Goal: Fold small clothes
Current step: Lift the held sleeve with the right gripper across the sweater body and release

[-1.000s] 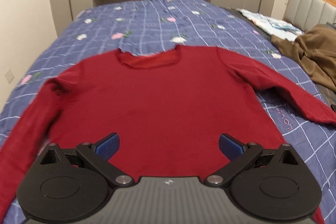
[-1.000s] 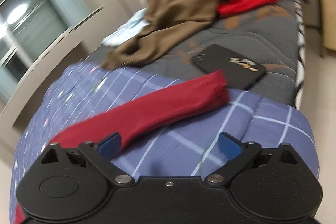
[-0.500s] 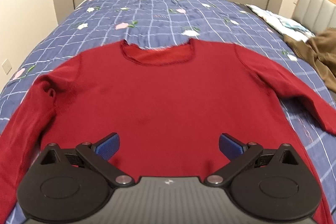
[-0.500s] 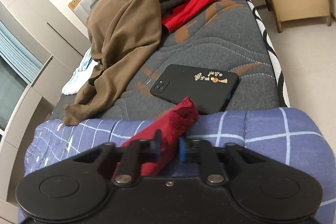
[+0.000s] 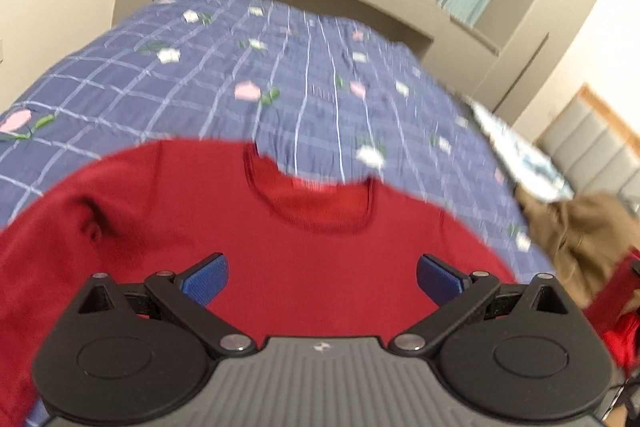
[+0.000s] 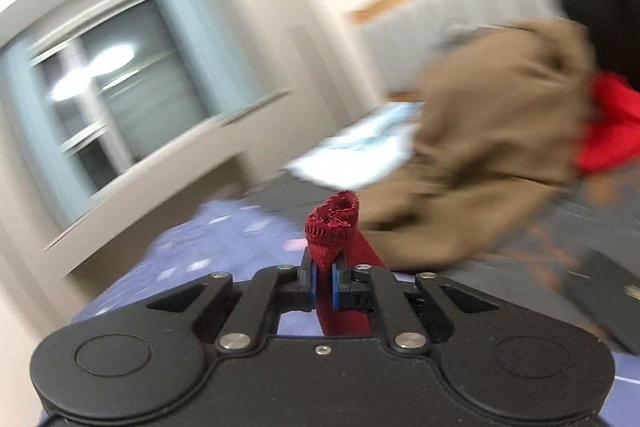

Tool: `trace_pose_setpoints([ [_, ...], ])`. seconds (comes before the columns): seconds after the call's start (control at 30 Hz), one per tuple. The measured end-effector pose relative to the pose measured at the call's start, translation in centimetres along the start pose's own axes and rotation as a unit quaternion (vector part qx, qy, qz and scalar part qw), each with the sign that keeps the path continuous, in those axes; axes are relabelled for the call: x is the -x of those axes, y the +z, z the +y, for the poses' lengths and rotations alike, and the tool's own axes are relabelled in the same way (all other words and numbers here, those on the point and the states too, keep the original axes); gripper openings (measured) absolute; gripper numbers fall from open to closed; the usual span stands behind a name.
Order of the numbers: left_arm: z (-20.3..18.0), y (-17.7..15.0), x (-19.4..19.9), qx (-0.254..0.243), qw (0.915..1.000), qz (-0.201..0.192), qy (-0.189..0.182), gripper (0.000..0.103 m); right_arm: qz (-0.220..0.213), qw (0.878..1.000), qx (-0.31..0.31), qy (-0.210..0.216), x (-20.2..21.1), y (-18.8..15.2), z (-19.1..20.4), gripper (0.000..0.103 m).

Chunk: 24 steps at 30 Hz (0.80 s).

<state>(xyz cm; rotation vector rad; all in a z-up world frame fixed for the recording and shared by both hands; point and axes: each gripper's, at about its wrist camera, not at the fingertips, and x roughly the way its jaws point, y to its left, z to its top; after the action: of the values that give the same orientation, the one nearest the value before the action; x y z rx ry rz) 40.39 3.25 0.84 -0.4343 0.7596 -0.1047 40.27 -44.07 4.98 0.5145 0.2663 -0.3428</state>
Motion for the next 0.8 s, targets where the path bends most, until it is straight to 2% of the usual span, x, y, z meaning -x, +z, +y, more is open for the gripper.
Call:
trace_pose_setpoints([
  [0.13, 2.4, 1.7, 2.3, 0.035, 0.9987, -0.033, -0.015, 0.102, 0.019, 0.992, 0.073, 0.098, -2.3, -0.8, 9.2, 0.007],
  [0.3, 5.9, 3.4, 4.7, 0.07, 0.9948, -0.071, -0.018, 0.102, 0.056, 0.964, 0.164, 0.202, -3.0, -5.9, 19.8, 0.007],
  [0.43, 8.8, 4.4, 6.2, 0.091, 0.9911, -0.097, -0.004, 0.102, 0.111, 0.934, 0.22, 0.259, -2.6, -12.0, 25.6, 0.007],
  [0.53, 10.7, 4.5, 6.5, 0.105, 0.9891, -0.103, 0.004, 0.102, 0.148, 0.905, 0.273, 0.291, -1.3, -17.2, 29.1, 0.007],
  [0.7, 13.5, 4.1, 5.9, 0.129, 0.987, -0.096, 0.002, 0.102, 0.195, 0.855, 0.35, 0.33, 1.9, -24.4, 32.0, 0.006],
  [0.8, 14.7, 3.6, 5.3, 0.141, 0.9863, -0.086, 0.0, 0.102, 0.21, 0.836, 0.379, 0.337, 2.8, -27.0, 32.5, 0.006],
])
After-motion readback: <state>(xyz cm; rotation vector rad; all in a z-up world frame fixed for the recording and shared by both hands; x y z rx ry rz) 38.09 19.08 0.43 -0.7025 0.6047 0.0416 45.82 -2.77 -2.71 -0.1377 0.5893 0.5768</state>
